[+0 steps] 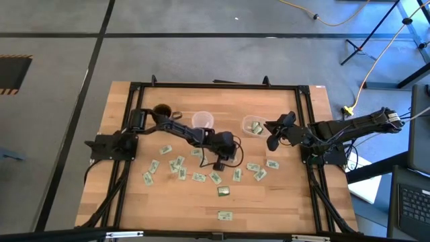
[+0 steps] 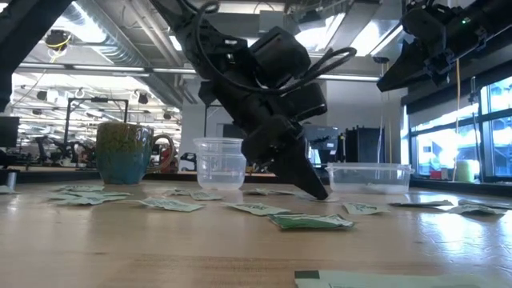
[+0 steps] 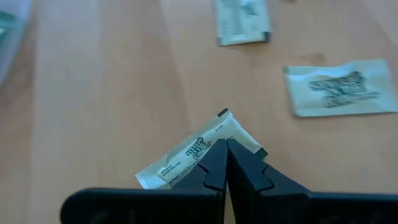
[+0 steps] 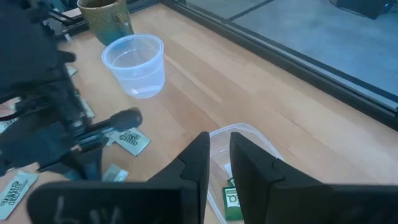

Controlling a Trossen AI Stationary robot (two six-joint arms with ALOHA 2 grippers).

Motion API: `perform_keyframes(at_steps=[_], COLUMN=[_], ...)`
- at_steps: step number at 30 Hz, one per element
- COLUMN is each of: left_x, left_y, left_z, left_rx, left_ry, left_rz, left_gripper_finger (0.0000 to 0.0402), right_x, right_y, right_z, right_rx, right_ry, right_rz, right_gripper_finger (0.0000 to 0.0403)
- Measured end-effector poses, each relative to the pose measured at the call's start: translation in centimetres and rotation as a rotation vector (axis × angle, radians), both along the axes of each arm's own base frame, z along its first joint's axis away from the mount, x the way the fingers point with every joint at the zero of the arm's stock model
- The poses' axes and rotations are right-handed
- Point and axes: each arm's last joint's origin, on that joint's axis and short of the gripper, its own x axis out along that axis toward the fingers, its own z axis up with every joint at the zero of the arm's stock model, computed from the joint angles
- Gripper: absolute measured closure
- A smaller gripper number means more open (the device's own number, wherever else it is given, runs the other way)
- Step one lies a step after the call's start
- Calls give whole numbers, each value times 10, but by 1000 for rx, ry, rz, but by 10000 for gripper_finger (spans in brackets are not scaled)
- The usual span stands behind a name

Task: Pick and place items into bin
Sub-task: Put the white stevia packet into the left transparent bin

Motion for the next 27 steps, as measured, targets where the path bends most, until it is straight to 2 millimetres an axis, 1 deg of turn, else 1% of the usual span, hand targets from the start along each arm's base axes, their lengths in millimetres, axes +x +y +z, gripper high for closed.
perform_keyframes(at_steps=[7,14,21,27], left_x=[-1,-1,-3,-5], left_y=[-9,-13,-13,-10], left_z=[-1,-1,-1,-1], left_rx=[47,88,53,5], left_ry=[7,4,33,70], left_rz=[-4,-13,30,65], left_gripper_finger=[394,352,324,323], right_x=[0,0,0,0], right_y=[0,0,0,0], right_z=[0,0,0,0], right_rx=[1,2,2,2], right_ry=[-1,-2,-2,-2], right_rz=[-1,-1,-1,-1], right_gripper_finger=[336,336,336,336])
